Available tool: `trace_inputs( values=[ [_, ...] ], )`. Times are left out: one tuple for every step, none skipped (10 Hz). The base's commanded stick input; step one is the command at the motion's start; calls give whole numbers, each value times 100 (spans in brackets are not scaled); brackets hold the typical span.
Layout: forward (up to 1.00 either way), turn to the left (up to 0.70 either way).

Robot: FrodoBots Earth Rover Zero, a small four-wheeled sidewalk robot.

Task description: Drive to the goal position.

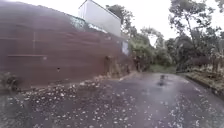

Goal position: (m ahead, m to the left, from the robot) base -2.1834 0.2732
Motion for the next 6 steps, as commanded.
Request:
trace_inputs(
  values=[
    [4,15],
    [4,16],
    [4,16],
    [4,16],
    [4,16],
    [4,16]
  ],
)
